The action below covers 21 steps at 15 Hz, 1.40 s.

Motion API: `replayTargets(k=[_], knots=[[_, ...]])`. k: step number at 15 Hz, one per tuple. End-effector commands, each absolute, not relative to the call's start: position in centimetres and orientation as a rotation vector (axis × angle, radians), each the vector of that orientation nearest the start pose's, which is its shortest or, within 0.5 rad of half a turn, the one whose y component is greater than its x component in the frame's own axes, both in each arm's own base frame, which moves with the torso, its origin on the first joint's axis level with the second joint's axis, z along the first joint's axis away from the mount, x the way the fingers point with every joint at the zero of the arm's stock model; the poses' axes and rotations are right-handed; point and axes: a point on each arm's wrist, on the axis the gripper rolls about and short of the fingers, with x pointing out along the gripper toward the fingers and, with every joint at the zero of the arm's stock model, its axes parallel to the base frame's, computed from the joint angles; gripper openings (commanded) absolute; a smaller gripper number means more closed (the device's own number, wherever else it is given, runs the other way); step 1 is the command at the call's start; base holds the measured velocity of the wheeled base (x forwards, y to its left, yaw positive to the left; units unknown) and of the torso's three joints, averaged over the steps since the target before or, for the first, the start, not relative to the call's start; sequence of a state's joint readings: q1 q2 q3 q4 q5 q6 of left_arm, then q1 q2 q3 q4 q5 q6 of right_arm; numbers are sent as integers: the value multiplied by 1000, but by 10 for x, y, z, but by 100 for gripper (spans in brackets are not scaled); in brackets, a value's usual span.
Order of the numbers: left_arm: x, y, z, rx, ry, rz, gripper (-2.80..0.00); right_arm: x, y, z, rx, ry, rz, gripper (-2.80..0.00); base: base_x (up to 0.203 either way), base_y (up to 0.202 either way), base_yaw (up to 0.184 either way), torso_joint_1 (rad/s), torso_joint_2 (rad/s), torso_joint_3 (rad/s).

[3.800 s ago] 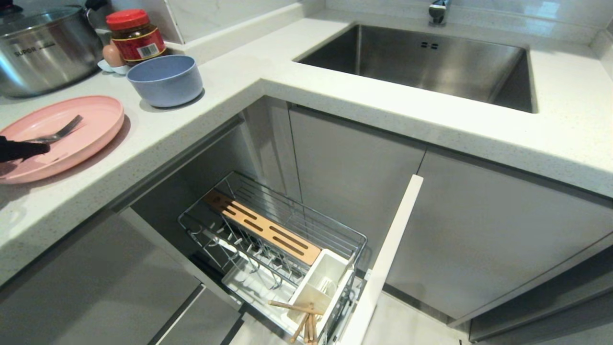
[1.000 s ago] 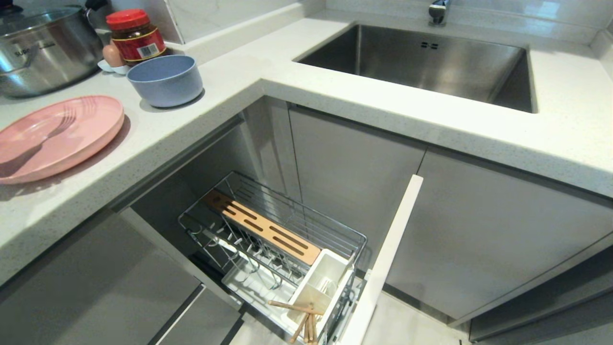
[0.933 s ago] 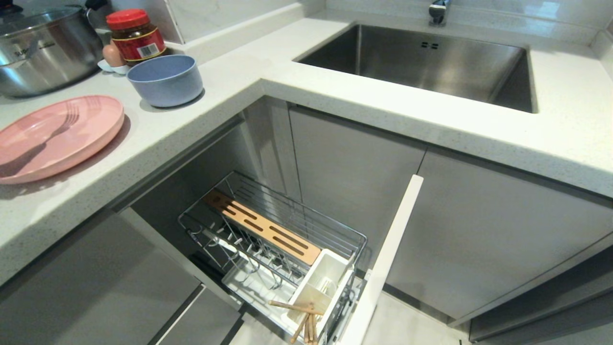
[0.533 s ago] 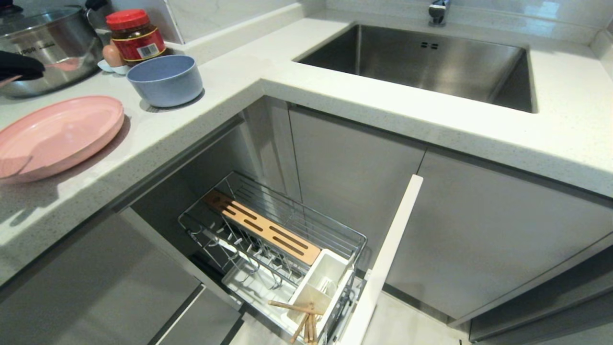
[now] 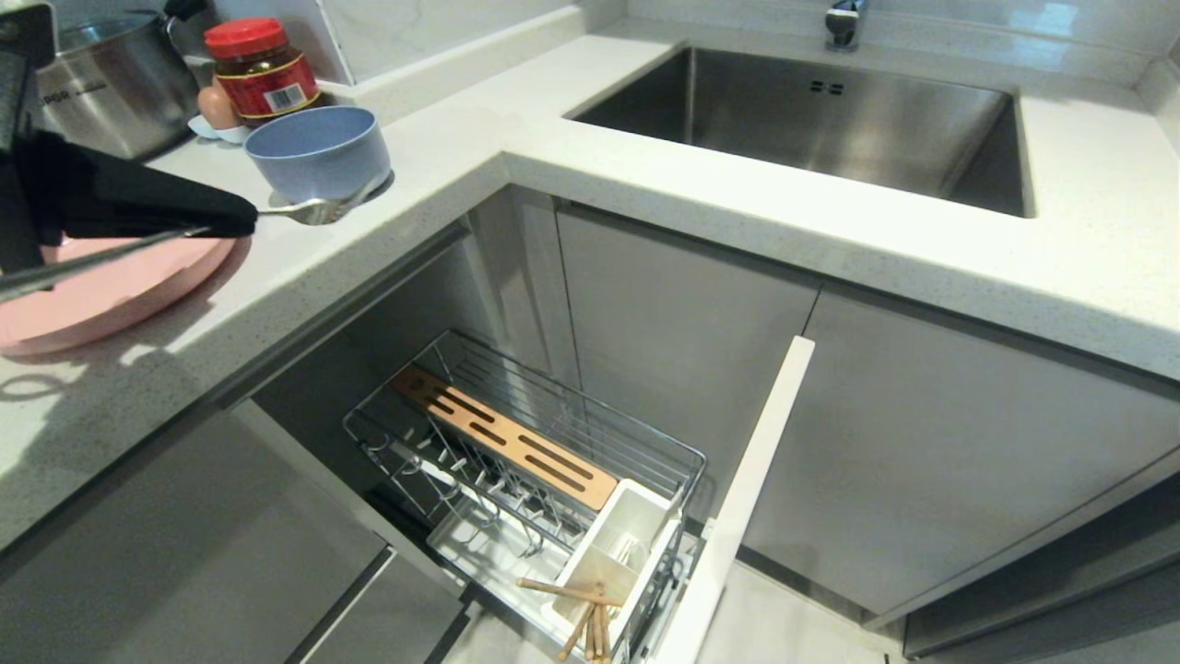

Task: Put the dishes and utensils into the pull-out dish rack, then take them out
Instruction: Pick up the fork and place it in the cupboard

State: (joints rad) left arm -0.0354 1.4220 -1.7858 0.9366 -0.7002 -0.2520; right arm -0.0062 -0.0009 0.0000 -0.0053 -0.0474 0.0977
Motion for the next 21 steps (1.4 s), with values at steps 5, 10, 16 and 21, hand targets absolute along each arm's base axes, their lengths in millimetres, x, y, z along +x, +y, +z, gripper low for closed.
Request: replayTargets(k=[5, 10, 16, 21], knots=[[176, -73, 336, -318, 879, -751, -280, -23, -1, 76, 98, -12, -53, -280, 0, 0, 0, 0, 0, 0], [204, -89, 314, -300, 989, -737, -280, -23, -1, 76, 98, -12, -53, -280, 0, 0, 0, 0, 0, 0], [243, -140, 285, -174, 1095, -664, -280, -23, -1, 76, 98, -12, -53, -280, 0, 0, 0, 0, 0, 0], [259, -161, 267, -148, 1162, -648, -280, -23, -1, 76, 98, -12, -53, -280, 0, 0, 0, 0, 0, 0]])
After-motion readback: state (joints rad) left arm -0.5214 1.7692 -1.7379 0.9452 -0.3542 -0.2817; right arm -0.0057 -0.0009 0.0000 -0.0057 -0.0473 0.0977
